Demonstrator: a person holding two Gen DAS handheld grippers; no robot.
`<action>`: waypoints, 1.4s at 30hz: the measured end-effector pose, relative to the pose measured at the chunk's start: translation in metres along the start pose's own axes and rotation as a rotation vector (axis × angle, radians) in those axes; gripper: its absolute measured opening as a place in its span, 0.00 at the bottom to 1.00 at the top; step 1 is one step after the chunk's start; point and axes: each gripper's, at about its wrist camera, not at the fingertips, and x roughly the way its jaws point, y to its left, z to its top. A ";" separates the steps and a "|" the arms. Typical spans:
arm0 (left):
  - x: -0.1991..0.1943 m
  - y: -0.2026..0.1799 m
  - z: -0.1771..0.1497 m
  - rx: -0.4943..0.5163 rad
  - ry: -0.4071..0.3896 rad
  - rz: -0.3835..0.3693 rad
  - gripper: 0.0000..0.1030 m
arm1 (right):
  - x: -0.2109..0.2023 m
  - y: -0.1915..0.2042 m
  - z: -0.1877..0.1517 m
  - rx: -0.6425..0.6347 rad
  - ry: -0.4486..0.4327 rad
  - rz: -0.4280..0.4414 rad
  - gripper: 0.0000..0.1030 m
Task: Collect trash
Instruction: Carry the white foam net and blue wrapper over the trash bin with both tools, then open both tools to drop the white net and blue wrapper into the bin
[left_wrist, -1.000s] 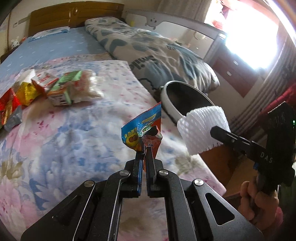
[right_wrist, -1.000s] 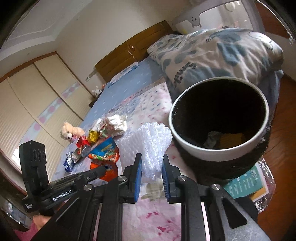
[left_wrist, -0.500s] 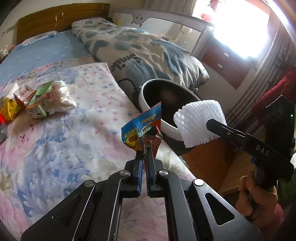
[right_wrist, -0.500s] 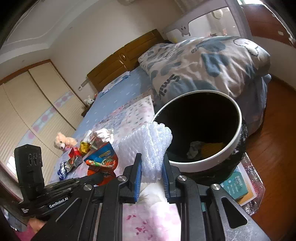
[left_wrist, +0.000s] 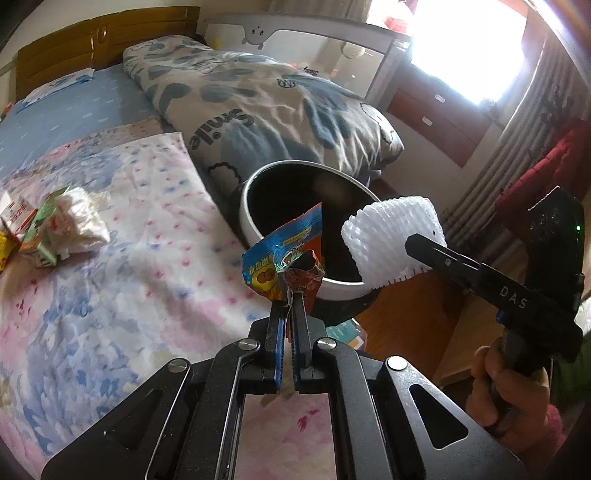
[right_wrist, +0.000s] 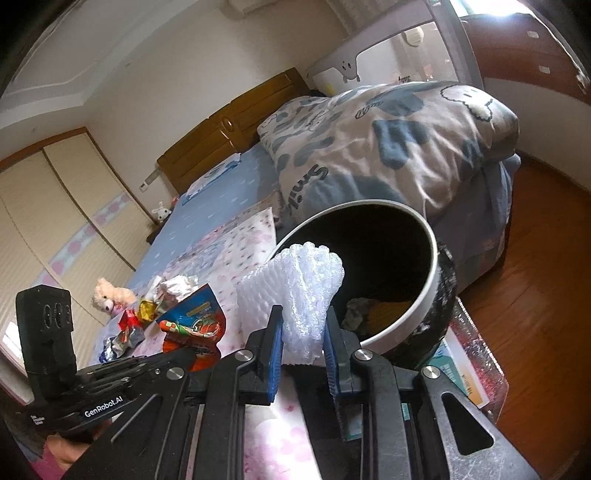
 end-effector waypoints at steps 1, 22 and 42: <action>0.002 -0.002 0.002 0.003 0.001 -0.001 0.02 | 0.000 -0.002 0.002 -0.002 -0.004 -0.006 0.19; 0.047 -0.016 0.044 0.023 0.044 -0.005 0.02 | 0.026 -0.024 0.043 -0.054 0.011 -0.114 0.20; 0.082 -0.015 0.057 0.022 0.103 0.005 0.09 | 0.050 -0.034 0.055 -0.080 0.063 -0.154 0.24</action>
